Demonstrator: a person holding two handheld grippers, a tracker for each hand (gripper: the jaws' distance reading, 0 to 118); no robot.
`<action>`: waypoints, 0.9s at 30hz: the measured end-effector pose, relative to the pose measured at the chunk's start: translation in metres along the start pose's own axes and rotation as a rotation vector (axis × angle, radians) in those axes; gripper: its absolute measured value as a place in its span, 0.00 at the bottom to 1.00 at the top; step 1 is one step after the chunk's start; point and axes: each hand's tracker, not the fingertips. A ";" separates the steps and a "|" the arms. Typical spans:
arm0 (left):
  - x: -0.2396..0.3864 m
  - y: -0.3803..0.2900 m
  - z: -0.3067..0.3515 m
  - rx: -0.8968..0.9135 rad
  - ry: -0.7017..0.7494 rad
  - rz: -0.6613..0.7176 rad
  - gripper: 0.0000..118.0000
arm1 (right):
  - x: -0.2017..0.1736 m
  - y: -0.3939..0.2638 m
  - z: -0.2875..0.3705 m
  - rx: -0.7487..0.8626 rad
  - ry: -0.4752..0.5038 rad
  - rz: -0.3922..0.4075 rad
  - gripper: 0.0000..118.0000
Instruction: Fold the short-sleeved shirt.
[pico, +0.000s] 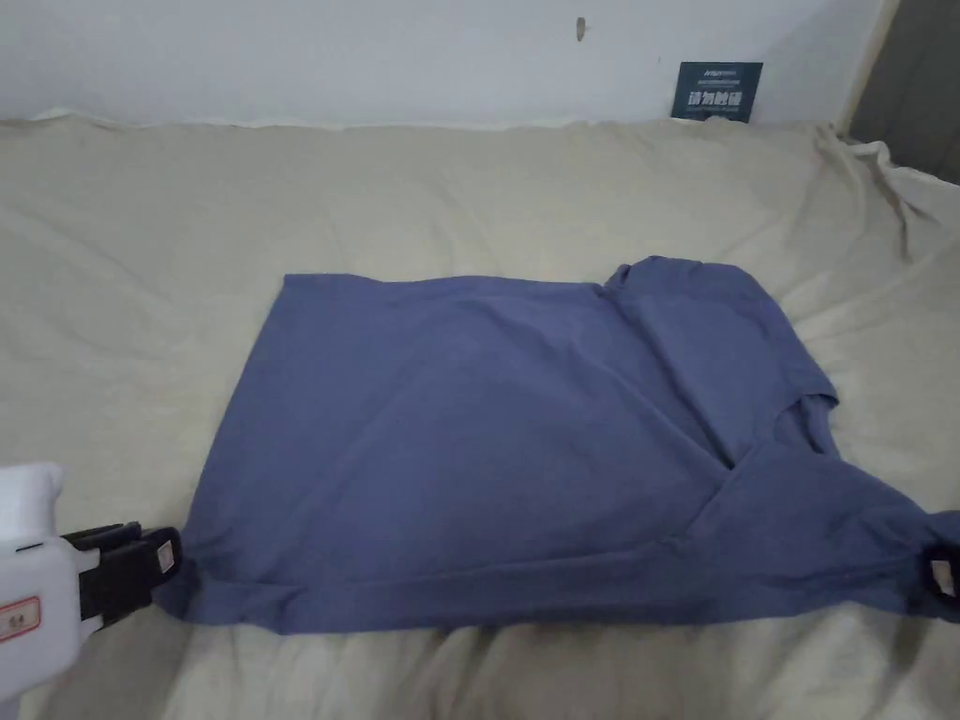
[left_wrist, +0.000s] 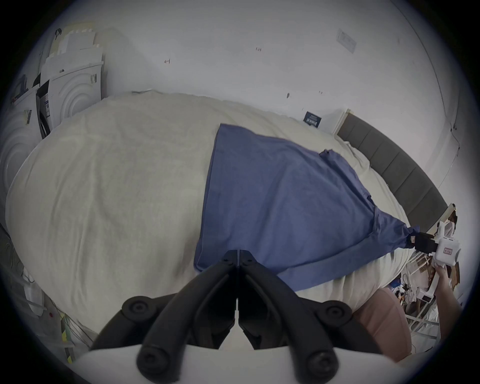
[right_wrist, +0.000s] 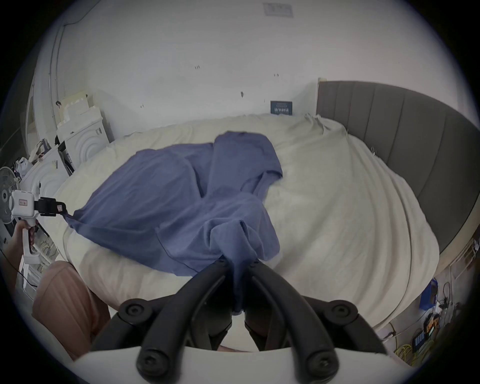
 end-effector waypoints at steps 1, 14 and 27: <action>-0.003 0.008 -0.002 0.000 -0.004 -0.001 0.00 | -0.003 0.008 0.000 0.004 0.002 0.000 0.05; 0.007 0.095 -0.028 0.060 -0.027 -0.005 0.00 | -0.004 0.095 -0.033 0.007 -0.006 -0.046 0.05; -0.016 0.168 -0.137 0.047 0.067 0.129 0.00 | 0.048 0.188 -0.174 -0.248 -0.106 -0.112 0.05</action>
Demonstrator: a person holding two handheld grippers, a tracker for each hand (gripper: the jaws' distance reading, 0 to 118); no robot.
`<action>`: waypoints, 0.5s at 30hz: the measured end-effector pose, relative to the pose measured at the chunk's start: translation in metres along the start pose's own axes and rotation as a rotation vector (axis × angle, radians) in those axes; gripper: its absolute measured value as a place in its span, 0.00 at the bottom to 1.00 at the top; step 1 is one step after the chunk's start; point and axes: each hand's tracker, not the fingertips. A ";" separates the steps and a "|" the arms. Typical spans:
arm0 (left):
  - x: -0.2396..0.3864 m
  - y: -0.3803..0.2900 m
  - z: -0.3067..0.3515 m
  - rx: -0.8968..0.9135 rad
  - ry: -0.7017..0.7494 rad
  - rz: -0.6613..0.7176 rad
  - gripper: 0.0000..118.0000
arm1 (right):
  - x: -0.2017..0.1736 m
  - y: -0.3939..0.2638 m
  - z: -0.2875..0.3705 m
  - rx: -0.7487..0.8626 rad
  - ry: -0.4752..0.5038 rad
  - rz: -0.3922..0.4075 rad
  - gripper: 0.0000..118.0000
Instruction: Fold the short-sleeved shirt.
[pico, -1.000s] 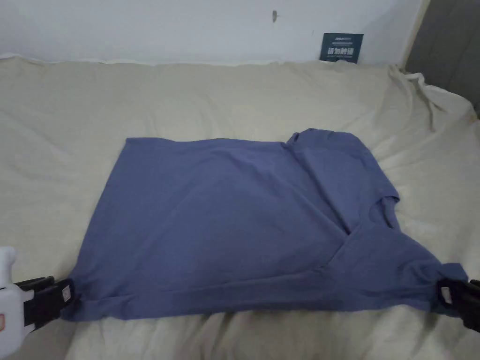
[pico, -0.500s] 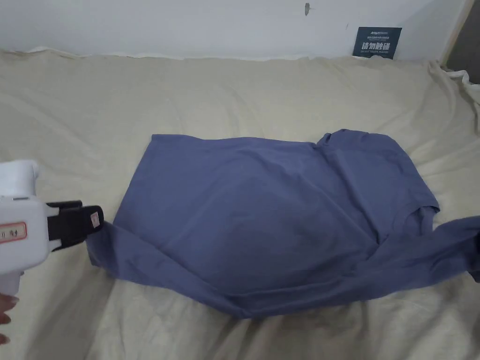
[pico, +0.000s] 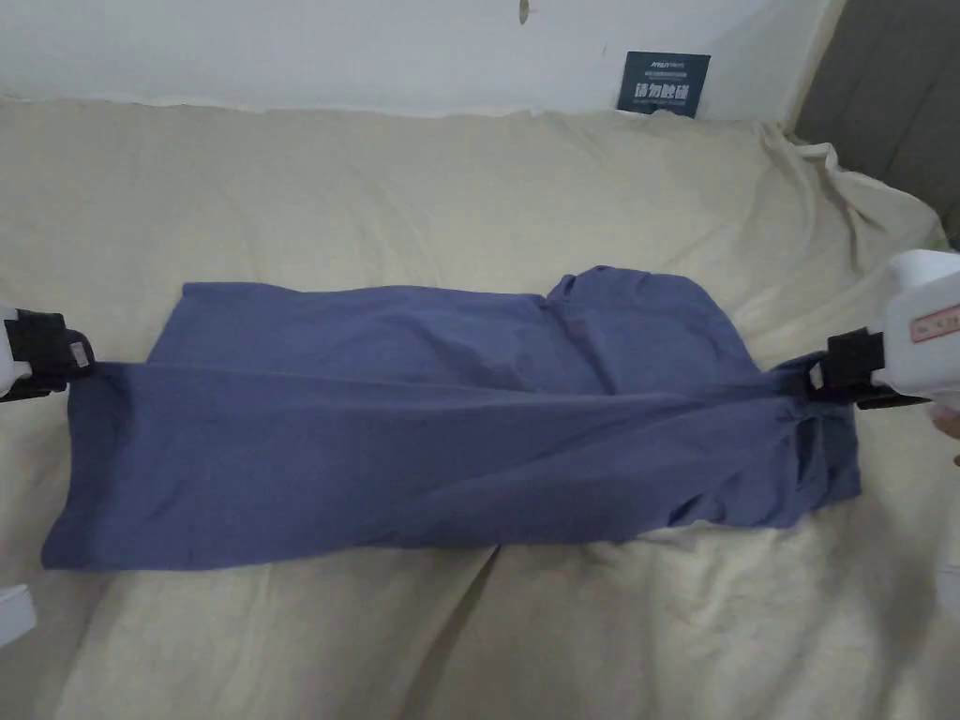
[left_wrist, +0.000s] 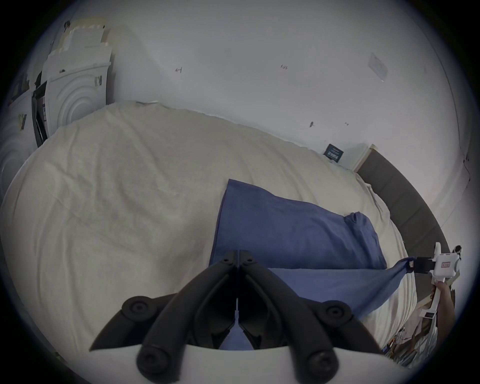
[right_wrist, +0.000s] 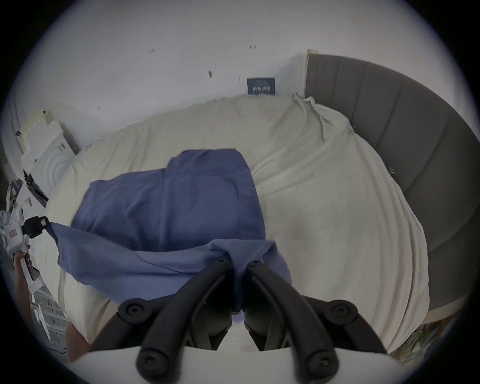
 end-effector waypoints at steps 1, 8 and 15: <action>0.000 0.002 -0.011 -0.019 0.010 -0.002 0.00 | 0.000 0.006 -0.012 -0.026 -0.011 0.006 0.05; -0.011 0.007 -0.057 -0.067 0.013 0.037 0.22 | 0.003 0.018 -0.066 -0.093 -0.010 -0.089 0.24; -0.018 -0.003 -0.026 0.057 -0.040 0.024 1.00 | 0.028 -0.013 -0.027 0.158 0.071 -0.236 0.99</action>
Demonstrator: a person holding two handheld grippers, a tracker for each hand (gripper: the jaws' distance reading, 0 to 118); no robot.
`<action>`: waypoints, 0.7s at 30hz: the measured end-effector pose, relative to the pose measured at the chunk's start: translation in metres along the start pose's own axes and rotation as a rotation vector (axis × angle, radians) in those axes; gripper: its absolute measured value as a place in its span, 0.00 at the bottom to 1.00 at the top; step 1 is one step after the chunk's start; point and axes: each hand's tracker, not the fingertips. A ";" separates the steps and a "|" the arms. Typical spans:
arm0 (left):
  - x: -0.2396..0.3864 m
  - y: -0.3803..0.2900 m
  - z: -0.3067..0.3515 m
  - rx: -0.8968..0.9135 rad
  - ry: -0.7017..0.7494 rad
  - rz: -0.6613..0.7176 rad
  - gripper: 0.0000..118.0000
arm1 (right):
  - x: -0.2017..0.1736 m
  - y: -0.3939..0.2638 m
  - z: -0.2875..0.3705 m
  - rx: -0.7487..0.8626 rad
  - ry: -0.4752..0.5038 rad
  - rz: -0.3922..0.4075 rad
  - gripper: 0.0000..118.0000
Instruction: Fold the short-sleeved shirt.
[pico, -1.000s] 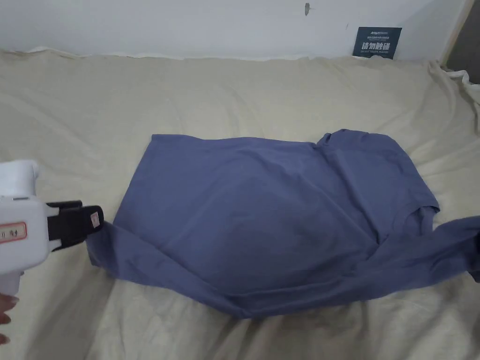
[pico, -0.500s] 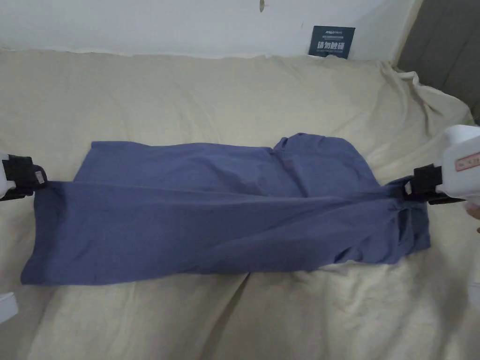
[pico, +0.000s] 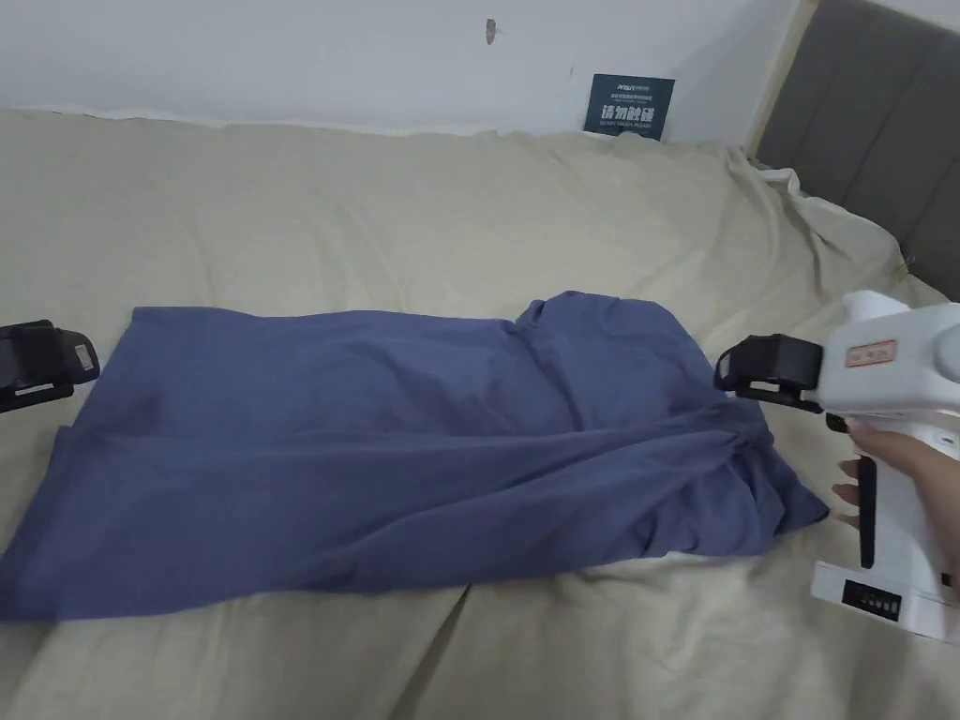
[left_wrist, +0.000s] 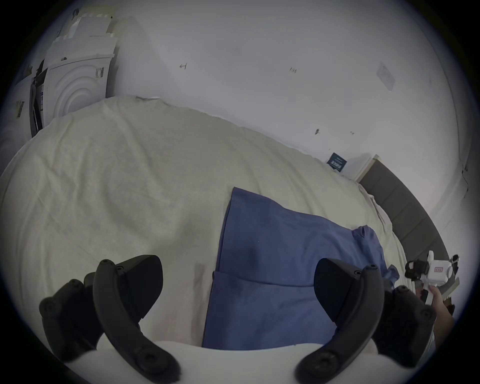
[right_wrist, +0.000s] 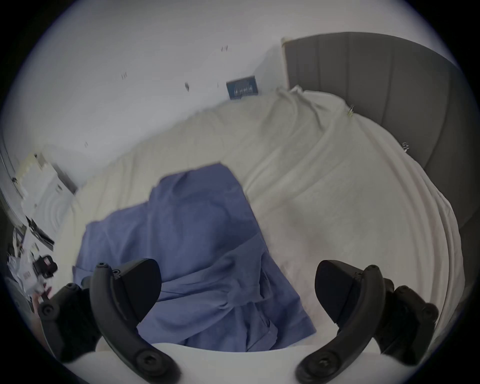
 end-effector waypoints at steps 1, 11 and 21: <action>0.002 -0.002 0.007 -0.002 0.014 -0.032 1.00 | 0.002 -0.004 0.011 0.024 0.004 -0.007 0.99; 0.022 -0.081 0.132 0.105 -0.098 -0.129 0.98 | -0.015 -0.094 0.127 0.234 0.151 0.072 0.62; 0.042 -0.118 0.194 0.182 0.004 -0.243 0.00 | -0.041 -0.155 0.169 0.288 0.176 0.106 0.00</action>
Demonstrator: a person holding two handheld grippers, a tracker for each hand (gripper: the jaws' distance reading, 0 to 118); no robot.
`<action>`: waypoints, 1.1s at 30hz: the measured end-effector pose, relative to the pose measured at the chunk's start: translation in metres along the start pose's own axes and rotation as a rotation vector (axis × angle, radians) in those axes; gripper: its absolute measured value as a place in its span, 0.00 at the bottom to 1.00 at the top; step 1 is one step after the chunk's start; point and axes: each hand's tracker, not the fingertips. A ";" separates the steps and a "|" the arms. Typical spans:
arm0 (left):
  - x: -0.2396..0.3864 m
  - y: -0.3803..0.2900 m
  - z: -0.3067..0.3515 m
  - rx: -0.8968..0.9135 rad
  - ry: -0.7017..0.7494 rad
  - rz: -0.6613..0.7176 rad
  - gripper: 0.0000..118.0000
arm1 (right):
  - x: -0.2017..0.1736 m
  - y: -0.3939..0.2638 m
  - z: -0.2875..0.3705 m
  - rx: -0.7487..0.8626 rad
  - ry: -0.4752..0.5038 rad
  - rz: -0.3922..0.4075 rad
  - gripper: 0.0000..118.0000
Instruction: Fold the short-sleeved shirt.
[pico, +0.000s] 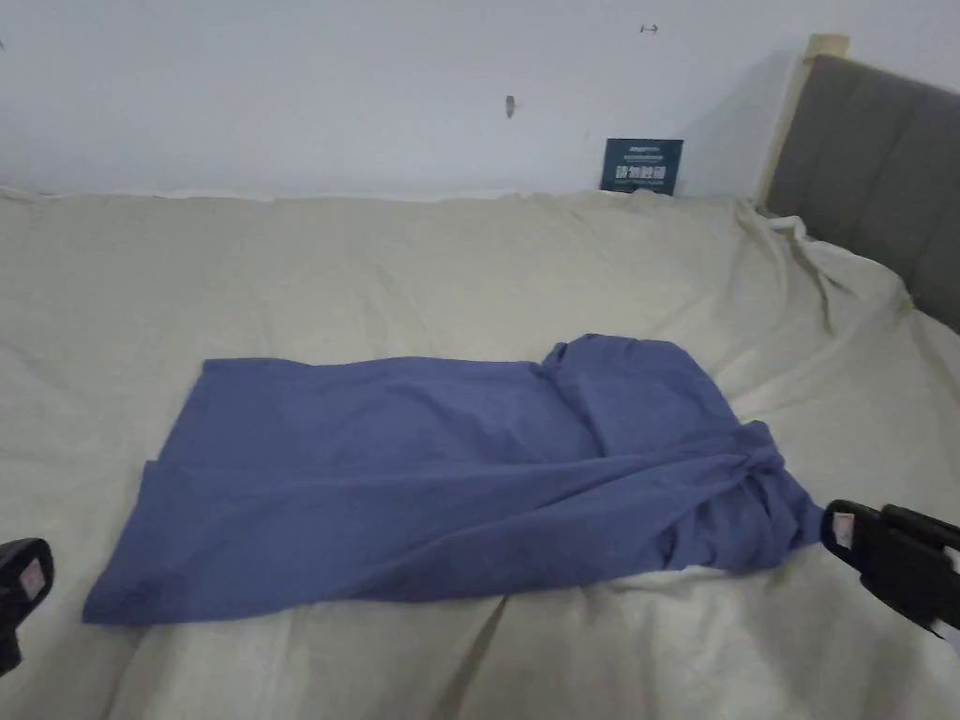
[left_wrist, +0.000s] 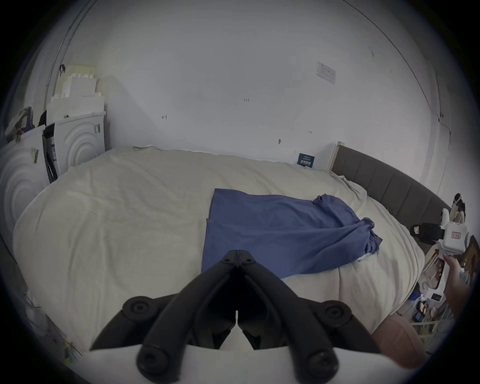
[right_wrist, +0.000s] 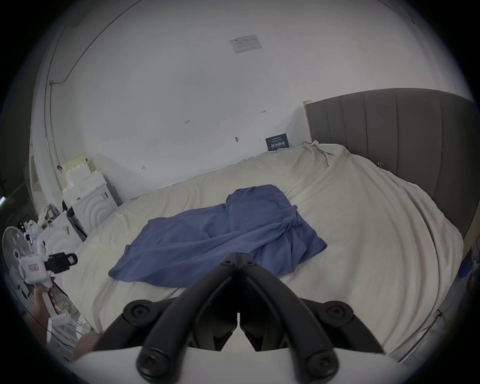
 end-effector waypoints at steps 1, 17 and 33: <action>-0.001 0.004 0.000 -0.007 -0.009 -0.002 0.00 | -0.001 -0.001 0.001 -0.008 0.003 0.015 0.00; -0.037 0.027 -0.184 -0.608 0.042 -0.040 1.00 | -0.017 -0.005 -0.005 -0.060 0.047 0.144 0.00; -0.014 0.017 -0.189 -0.689 0.082 -0.083 0.11 | 0.000 -0.012 -0.031 -0.115 0.036 0.130 0.00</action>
